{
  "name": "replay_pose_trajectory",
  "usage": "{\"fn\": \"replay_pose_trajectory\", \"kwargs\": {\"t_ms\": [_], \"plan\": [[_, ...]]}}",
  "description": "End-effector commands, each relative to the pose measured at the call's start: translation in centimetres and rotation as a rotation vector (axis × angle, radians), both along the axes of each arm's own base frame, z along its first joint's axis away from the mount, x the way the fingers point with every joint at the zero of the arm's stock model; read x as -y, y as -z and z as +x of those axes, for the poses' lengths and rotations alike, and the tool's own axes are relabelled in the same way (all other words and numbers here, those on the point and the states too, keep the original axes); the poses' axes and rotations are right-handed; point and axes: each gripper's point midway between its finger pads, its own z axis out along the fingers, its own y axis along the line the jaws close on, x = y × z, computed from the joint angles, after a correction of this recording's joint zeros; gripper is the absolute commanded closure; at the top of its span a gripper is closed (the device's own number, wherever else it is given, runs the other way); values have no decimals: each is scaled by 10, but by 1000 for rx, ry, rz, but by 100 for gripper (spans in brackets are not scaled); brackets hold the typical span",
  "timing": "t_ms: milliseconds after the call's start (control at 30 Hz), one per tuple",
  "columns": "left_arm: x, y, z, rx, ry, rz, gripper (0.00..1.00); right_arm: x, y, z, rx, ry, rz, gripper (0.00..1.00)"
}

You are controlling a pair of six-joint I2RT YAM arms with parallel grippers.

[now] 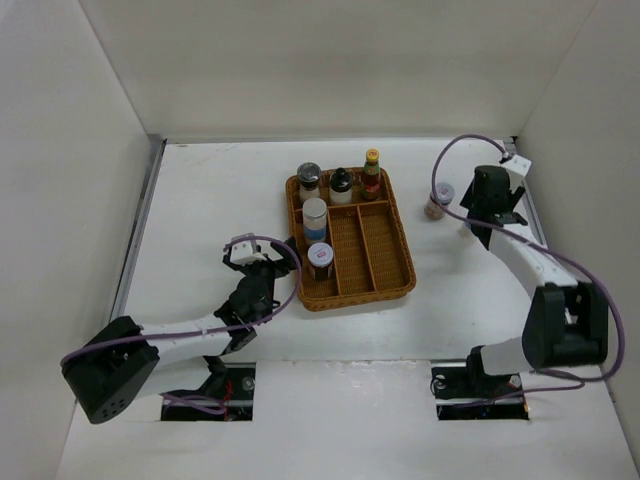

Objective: Organize the condiment bottles

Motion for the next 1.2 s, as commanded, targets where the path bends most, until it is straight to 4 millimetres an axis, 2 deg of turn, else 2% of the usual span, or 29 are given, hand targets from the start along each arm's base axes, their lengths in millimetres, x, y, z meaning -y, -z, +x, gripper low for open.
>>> {"fn": "replay_pose_trajectory", "kwargs": {"t_ms": [0, 100, 200, 300, 400, 500, 600, 700, 800, 833, 1000, 1100, 1167], "plan": [[6, -16, 6, 40, 8, -70, 0, -22, -120, -14, 316, 3, -80, 55], [4, -15, 6, 37, 4, -81, 0, -69, -151, -31, 383, -115, -76, 55], [1, -10, 9, 26, -7, -86, 0, -132, -157, -36, 408, -291, -4, 55], [5, -8, 9, 19, 13, -98, 0, -207, -164, -31, 445, -491, 92, 56], [5, -7, 11, 16, 13, -101, 0, -273, -170, -20, 481, -644, 151, 56], [2, -10, 9, 26, 12, -112, 0, -314, -163, -5, 468, -723, 168, 57], [0, -9, 10, 23, 5, -109, 0, -341, -154, 6, 459, -765, 188, 57], [3, -8, 10, 22, 17, -109, 0, -354, -135, 18, 426, -775, 177, 58], [4, -8, 10, 20, 23, -107, 0, -357, -110, 27, 383, -760, 158, 58], [4, -8, 10, 21, 24, -109, 0, -361, -94, 32, 358, -759, 147, 58], [5, -7, 11, 16, 27, -108, 0, -368, -57, 38, 284, -764, 124, 55], [4, -8, 11, 20, 26, -113, 0, -372, -43, 36, 250, -767, 115, 50], [4, -6, 12, 15, 24, -108, 0, -372, -43, 36, 243, -766, 114, 41]]}}
